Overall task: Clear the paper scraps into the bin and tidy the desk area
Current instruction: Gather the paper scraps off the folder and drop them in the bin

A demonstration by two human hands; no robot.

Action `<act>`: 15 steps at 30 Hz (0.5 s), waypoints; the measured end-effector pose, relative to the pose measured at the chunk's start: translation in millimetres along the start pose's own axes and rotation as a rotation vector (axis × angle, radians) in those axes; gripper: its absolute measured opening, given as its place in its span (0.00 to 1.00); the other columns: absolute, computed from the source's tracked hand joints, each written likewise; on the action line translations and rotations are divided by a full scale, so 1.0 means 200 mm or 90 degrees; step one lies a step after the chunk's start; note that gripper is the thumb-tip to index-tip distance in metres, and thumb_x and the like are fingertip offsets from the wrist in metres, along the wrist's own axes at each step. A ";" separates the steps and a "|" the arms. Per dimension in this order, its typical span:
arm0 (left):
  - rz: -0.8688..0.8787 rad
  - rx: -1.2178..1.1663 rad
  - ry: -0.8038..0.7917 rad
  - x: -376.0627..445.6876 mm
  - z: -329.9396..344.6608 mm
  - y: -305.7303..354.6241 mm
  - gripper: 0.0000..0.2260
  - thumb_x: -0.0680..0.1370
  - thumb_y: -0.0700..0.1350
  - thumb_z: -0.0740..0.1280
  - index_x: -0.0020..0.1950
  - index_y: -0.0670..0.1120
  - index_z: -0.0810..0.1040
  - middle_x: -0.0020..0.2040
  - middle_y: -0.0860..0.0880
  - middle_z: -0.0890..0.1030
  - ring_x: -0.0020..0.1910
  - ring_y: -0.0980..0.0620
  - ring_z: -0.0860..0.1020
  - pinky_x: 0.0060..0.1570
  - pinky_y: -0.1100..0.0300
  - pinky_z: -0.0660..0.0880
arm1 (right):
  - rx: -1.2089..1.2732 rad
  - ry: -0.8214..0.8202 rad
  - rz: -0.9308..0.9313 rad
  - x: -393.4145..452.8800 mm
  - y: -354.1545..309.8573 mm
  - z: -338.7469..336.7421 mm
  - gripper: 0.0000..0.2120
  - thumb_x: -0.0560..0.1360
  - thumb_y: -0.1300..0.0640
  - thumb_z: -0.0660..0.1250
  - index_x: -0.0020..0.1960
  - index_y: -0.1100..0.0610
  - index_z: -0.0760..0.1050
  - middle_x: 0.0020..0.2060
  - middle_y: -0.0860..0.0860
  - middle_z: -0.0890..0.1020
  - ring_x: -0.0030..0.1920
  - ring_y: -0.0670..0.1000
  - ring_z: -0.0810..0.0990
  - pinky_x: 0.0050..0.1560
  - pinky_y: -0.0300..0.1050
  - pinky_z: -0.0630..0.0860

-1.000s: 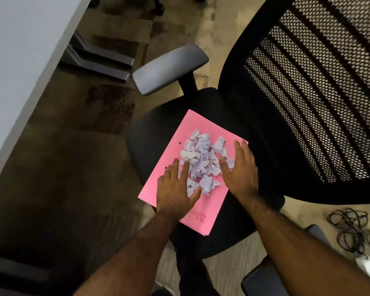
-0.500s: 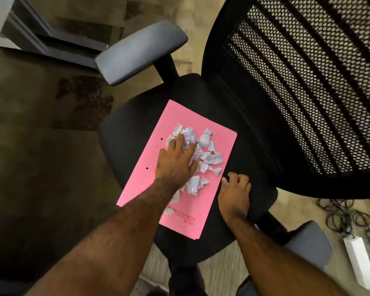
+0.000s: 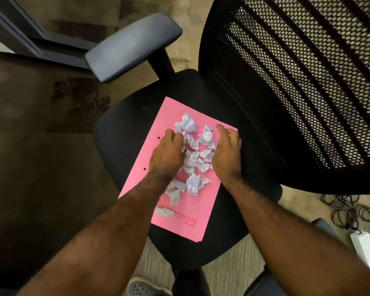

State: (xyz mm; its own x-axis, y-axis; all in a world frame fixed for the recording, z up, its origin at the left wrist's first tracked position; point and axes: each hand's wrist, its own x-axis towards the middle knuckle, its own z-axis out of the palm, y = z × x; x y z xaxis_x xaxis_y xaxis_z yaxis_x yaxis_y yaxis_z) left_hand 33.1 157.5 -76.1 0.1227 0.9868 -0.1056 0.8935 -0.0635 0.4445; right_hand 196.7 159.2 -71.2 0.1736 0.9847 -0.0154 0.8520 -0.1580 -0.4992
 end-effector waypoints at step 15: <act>-0.213 -0.204 0.144 0.00 -0.11 -0.08 0.10 0.81 0.52 0.59 0.52 0.46 0.71 0.50 0.46 0.77 0.40 0.54 0.74 0.37 0.66 0.68 | -0.231 -0.191 -0.215 0.02 0.01 0.10 0.17 0.81 0.46 0.55 0.58 0.57 0.73 0.52 0.58 0.76 0.49 0.58 0.75 0.36 0.45 0.65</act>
State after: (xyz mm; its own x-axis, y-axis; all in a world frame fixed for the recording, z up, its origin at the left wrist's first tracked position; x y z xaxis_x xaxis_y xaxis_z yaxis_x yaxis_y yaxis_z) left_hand 9.7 161.7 -63.1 -0.2756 0.9551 -0.1089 0.6864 0.2749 0.6733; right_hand 189.8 163.5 -89.8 -0.2393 0.9545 -0.1782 0.9599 0.2049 -0.1912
